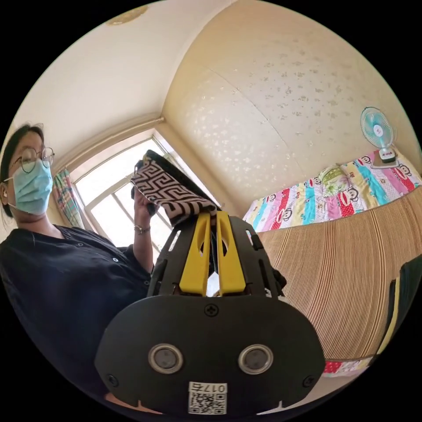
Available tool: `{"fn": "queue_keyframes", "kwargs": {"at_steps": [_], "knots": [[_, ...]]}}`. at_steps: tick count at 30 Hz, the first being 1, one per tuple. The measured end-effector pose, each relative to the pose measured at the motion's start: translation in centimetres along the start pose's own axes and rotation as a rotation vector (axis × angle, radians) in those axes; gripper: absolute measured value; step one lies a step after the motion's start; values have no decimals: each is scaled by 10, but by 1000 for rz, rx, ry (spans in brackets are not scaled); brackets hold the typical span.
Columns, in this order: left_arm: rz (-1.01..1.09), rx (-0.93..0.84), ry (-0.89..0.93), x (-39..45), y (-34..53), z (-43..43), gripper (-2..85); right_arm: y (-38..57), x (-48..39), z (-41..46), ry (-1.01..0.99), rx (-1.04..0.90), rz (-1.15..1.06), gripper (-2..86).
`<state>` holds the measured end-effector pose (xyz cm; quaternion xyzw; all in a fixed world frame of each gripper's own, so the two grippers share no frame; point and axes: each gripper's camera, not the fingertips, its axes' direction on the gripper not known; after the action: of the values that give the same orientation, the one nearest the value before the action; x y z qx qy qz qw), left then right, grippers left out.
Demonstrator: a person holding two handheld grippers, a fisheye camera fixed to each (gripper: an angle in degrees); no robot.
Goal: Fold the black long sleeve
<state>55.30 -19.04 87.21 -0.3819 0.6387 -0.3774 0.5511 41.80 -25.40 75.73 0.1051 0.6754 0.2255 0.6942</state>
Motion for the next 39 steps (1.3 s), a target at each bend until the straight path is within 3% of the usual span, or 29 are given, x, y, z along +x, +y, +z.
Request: {"fn": "queue_keyframes", "kwargs": {"at_steps": [3,6,16,21,24,27,29,33,35,39], "knots": [[7,-46,-71,-6,-3,-24,-10,-17,-2,-37,-45,121,-37,31],[70,-122,-103,-2,-6,-39,-10,-37,-21,-53,30,150,-117,31],[164,-152,81,29,-50,-98,-9,-126,-116,-68,102,155,-490,32],[157,-190,-133,-13,-144,-98,-7,-216,-129,-38,272,63,-535,32],[-6,-295,-227,-108,-183,-65,-6,-278,-79,18,404,-114,-458,34],[-207,-410,-256,-246,-181,-17,-3,-311,25,102,540,-334,-416,36],[-338,-493,-306,-344,-156,13,4,-303,141,181,611,-522,-333,38],[-698,-420,-506,-530,-32,28,71,-232,313,271,662,-615,-154,46],[-833,-428,-588,-572,39,18,80,-163,400,282,693,-591,99,59],[-963,-639,-648,-589,207,4,94,-28,468,265,563,-653,276,69]]}}
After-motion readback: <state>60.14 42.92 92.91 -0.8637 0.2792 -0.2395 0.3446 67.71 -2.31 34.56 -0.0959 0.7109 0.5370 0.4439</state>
